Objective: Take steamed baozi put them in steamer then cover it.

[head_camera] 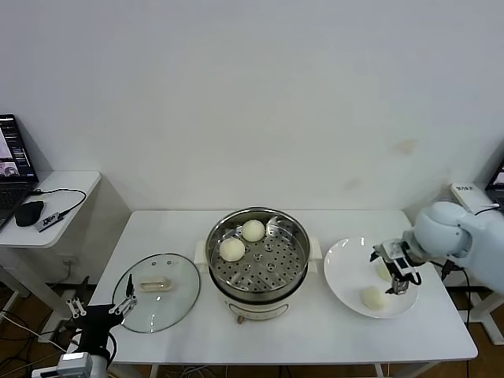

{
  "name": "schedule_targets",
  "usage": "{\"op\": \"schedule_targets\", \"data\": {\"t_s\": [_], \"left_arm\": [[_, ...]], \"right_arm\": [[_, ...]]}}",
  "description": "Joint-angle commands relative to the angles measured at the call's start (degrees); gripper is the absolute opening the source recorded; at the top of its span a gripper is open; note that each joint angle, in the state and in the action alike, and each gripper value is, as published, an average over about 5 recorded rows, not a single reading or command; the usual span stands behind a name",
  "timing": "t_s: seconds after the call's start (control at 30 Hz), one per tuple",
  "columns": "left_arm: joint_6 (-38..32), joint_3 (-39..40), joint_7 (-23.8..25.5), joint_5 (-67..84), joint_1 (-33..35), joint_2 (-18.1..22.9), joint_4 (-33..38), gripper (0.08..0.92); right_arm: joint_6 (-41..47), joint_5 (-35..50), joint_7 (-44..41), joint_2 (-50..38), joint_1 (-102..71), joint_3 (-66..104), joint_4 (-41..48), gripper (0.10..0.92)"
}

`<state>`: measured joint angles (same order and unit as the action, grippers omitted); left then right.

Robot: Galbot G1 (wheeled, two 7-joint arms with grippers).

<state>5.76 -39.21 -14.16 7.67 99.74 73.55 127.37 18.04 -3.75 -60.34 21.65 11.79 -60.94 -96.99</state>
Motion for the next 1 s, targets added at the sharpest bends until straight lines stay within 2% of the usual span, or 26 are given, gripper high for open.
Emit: {"op": "schedule_targets", "data": {"t_s": [0.03, 0.63, 1.0], "left_arm": [[-0.03, -0.37, -0.03, -0.21, 0.48, 0.29, -0.25, 0.823], [-0.12, -0.63, -0.08, -0.57, 0.7, 0.72, -1.08, 0.823], [-0.1, -0.45, -0.09, -0.75, 0.5, 0.7, -1.23, 0.823]], "right_arm": [[-0.9, -5.73, 0.93, -0.18, -18.25, 12.22, 4.04, 0.823], [-0.96, -7.15, 2.42, 5.16, -23.13, 16.58, 12.01, 0.818], [-0.22, -6.31, 2.98, 7.2, -22.42, 16.41, 13.57, 0.752]]}}
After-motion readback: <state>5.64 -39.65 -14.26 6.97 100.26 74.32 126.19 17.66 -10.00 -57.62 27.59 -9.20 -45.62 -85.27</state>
